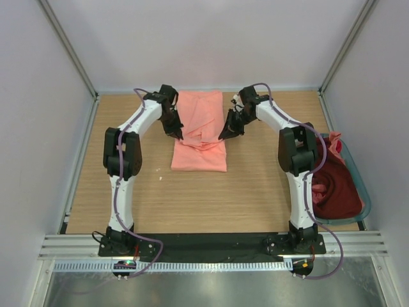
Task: Fold and stack the t-shirts
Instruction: Fold the tshirt
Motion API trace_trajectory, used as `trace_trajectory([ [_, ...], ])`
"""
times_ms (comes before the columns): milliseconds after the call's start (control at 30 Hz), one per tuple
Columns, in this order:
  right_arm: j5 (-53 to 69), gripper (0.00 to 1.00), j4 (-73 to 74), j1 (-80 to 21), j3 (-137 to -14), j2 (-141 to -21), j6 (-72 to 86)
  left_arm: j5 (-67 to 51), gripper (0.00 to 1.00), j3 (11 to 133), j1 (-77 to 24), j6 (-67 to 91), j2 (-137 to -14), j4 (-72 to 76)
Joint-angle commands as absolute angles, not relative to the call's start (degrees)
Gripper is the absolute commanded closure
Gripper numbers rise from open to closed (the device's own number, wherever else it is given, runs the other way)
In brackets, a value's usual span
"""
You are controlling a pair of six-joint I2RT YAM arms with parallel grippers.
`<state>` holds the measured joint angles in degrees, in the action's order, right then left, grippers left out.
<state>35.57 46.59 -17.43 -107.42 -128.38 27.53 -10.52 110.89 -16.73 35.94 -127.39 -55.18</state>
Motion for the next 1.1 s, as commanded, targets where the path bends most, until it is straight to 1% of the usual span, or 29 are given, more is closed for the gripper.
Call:
trace_trajectory([
  [0,37.9,0.99,45.4,-17.0,-110.6,-129.6,28.1,-10.1,1.0,112.8,-16.3,35.9,-127.6,-56.1],
  [367,39.6,0.99,45.8,-16.4,-115.7,-133.4,28.9,-8.8,1.0,112.9,-15.0,37.1,-128.3,-55.5],
  [600,39.9,0.98,45.4,-16.3,-116.5,-135.3,29.5,-9.6,1.0,116.5,-14.9,37.0,-131.7,-57.1],
  [700,40.0,0.98,45.0,-15.9,-117.1,-136.3,30.0,-9.4,0.98,117.2,-14.8,37.3,-132.3,-56.6],
  [733,40.0,0.97,44.9,-15.7,-117.3,-136.7,30.1,-9.3,0.94,117.5,-14.7,37.4,-132.5,-56.5],
  [800,40.0,0.96,44.6,-15.4,-118.3,-137.5,30.1,-9.3,0.91,118.6,-14.6,37.8,-133.1,-56.5],
  [867,39.9,0.92,44.1,-15.1,-118.9,-137.9,30.4,-9.1,0.8,119.5,-14.3,38.1,-133.6,-57.0],
  [900,39.7,0.89,44.4,-14.6,-120.3,-138.6,30.6,-8.4,0.74,120.2,-14.2,38.1,-133.4,-57.0],
  [933,39.3,0.83,44.7,-14.2,-121.3,-139.2,31.0,-8.0,0.66,120.6,-14.2,38.1,-133.2,-57.2],
  [1000,39.4,0.78,46.7,-13.7,-125.3,-140.8,31.2,-6.9,0.58,121.6,-14.1,37.2,-132.3,-57.5],
  [1033,39.1,0.72,47.9,-13.2,-127.1,-141.2,30.7,-4.5,0.5,121.9,-14.2,36.8,-131.0,-58.3],
  [1067,38.4,0.67,49.3,-12.9,-130.7,-141.6,30.1,-3.4,0.46,122.0,-14.1,36.1,-129.8,-58.4],
])
